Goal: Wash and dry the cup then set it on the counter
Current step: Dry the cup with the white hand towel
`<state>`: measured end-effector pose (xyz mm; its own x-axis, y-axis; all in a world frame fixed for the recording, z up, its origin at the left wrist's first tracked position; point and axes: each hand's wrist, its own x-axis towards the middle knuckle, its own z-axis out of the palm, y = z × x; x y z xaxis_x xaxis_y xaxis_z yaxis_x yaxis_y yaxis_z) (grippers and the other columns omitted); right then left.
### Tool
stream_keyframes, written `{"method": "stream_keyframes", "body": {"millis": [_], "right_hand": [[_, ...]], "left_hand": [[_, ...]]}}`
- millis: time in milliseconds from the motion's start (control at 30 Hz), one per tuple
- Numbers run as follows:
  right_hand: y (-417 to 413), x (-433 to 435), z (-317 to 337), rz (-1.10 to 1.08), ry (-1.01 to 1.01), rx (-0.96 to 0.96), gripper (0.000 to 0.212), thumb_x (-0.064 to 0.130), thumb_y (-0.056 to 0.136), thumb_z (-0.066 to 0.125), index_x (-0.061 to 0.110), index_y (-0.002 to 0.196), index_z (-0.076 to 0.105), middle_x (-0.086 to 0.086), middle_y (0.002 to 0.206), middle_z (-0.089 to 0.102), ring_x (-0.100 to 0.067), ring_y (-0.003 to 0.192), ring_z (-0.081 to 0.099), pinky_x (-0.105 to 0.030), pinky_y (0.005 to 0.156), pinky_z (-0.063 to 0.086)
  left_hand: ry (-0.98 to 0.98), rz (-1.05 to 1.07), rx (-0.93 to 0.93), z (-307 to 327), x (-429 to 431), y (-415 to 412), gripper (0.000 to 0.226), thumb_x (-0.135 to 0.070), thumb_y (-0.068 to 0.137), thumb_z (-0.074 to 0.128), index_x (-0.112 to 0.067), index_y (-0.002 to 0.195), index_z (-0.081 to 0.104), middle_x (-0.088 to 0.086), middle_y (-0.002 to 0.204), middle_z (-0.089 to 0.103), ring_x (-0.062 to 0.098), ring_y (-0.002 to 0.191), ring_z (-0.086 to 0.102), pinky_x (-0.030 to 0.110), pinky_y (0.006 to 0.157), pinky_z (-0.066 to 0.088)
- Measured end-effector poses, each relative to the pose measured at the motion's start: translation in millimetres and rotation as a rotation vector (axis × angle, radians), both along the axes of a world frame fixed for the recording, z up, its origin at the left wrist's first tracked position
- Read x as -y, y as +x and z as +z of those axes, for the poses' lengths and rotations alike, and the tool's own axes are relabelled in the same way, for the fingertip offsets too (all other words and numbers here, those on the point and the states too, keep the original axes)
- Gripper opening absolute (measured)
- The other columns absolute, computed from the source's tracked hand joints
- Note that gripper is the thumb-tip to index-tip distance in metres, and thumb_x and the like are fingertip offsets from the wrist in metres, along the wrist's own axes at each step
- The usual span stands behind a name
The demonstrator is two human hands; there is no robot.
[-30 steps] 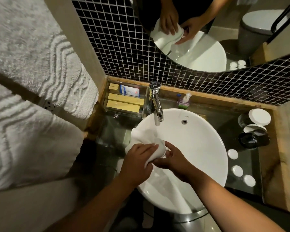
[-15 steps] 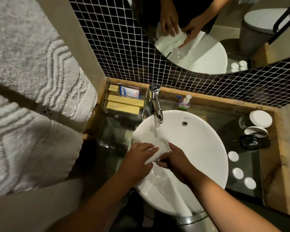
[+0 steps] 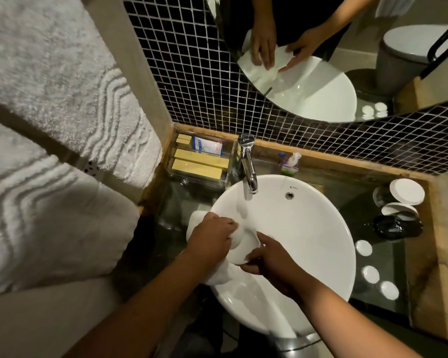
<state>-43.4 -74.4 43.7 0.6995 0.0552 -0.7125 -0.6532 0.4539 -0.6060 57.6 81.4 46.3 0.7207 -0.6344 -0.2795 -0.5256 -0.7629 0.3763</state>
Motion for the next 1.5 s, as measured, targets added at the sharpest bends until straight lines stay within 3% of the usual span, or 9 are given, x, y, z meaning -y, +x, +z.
{"method": "stream_keyframes", "body": {"millis": [100, 333, 467, 633, 833, 967, 1133, 1333, 1500], "right_hand": [[-11.3, 8.9, 0.6, -0.074, -0.121, 0.003, 0.047, -0.010, 0.084, 0.057, 0.018, 0.119, 0.070, -0.024, 0.126, 0.060, -0.040, 0.109, 0.066, -0.057, 0.091, 0.054], [-2.3, 15.6, 16.8, -0.022, -0.215, 0.093, 0.039, 0.006, 0.103, 0.044, 0.031, 0.126, 0.065, -0.008, 0.120, 0.065, -0.024, 0.097, 0.068, -0.039, 0.082, 0.060], [-4.4, 15.1, 18.0, 0.010, -0.244, 0.080, 0.039, 0.004, 0.102, 0.042, 0.028, 0.123, 0.065, -0.009, 0.118, 0.065, -0.026, 0.097, 0.067, -0.033, 0.077, 0.059], [-13.8, 15.8, 6.5, -0.061, -0.235, 0.049, 0.051, -0.003, 0.097, 0.040, 0.033, 0.122, 0.067, -0.008, 0.121, 0.068, -0.029, 0.109, 0.067, -0.047, 0.088, 0.060], [-22.5, 15.8, -12.8, -0.155, -0.220, -0.010, 0.045, -0.003, 0.097, 0.043, 0.026, 0.122, 0.067, -0.016, 0.127, 0.065, -0.037, 0.113, 0.065, -0.051, 0.092, 0.058], [-23.6, 19.7, -21.1, -0.169, -0.245, -0.060, 0.050, -0.005, 0.095, 0.042, 0.030, 0.121, 0.069, -0.015, 0.123, 0.067, -0.039, 0.111, 0.066, -0.054, 0.091, 0.057], [-21.4, 25.3, -21.3, -0.141, -0.283, -0.090, 0.052, -0.006, 0.095, 0.042, 0.030, 0.119, 0.069, -0.010, 0.119, 0.071, -0.033, 0.107, 0.069, -0.049, 0.087, 0.060], [-16.7, 30.2, -27.6, -0.141, -0.269, -0.082, 0.048, -0.006, 0.097, 0.043, 0.026, 0.126, 0.065, -0.008, 0.121, 0.070, -0.029, 0.104, 0.071, -0.047, 0.086, 0.061], [-8.7, 31.9, -24.8, -0.049, -0.372, -0.053, 0.053, -0.005, 0.094, 0.038, 0.031, 0.125, 0.064, -0.008, 0.126, 0.063, -0.032, 0.111, 0.061, -0.048, 0.082, 0.062]], "left_hand": [[0.061, 0.065, 0.001, -9.9, -32.6, 3.8, 0.039, -0.022, 0.095, 0.056, -0.021, 0.134, 0.060, 0.001, 0.129, 0.064, 0.023, 0.115, 0.053, 0.034, 0.103, 0.041], [-0.168, 0.189, 0.049, -9.1, -63.3, 2.8, 0.037, -0.024, 0.088, 0.056, -0.017, 0.122, 0.068, 0.000, 0.121, 0.069, 0.021, 0.111, 0.060, 0.032, 0.102, 0.042], [-0.190, 0.271, 0.291, 18.2, -83.6, 24.2, 0.035, -0.013, 0.085, 0.065, -0.011, 0.120, 0.068, 0.008, 0.119, 0.069, 0.031, 0.109, 0.060, 0.045, 0.099, 0.046], [-0.154, 0.164, 0.524, 41.8, -88.4, 28.5, 0.044, 0.000, 0.070, 0.080, -0.004, 0.114, 0.069, 0.015, 0.116, 0.068, 0.042, 0.103, 0.058, 0.051, 0.086, 0.051], [0.139, 0.173, 0.144, -51.1, -91.4, 15.8, 0.082, -0.020, 0.073, 0.077, -0.023, 0.146, 0.040, 0.017, 0.150, 0.041, 0.041, 0.128, 0.046, 0.055, 0.092, 0.052], [0.465, 0.164, 0.077, -92.3, -107.5, 9.4, 0.085, -0.057, 0.082, 0.064, -0.030, 0.153, 0.026, 0.015, 0.161, 0.023, 0.046, 0.146, 0.017, 0.067, 0.112, 0.024], [0.390, 0.295, 0.087, -119.3, -124.1, 10.0, 0.085, -0.065, 0.087, 0.047, -0.047, 0.153, -0.005, 0.011, 0.164, 0.009, 0.050, 0.139, 0.020, 0.070, 0.103, 0.034], [0.366, 0.494, 0.000, -133.7, -82.6, 12.2, 0.084, -0.072, 0.089, 0.035, -0.049, 0.148, -0.020, 0.011, 0.163, -0.004, 0.048, 0.144, 0.011, 0.065, 0.109, 0.031], [0.419, 0.515, -0.103, -103.5, -60.9, 23.3, 0.097, -0.071, 0.083, 0.048, -0.035, 0.151, -0.010, 0.016, 0.161, 0.009, 0.043, 0.138, 0.030, 0.059, 0.109, 0.036]]}}
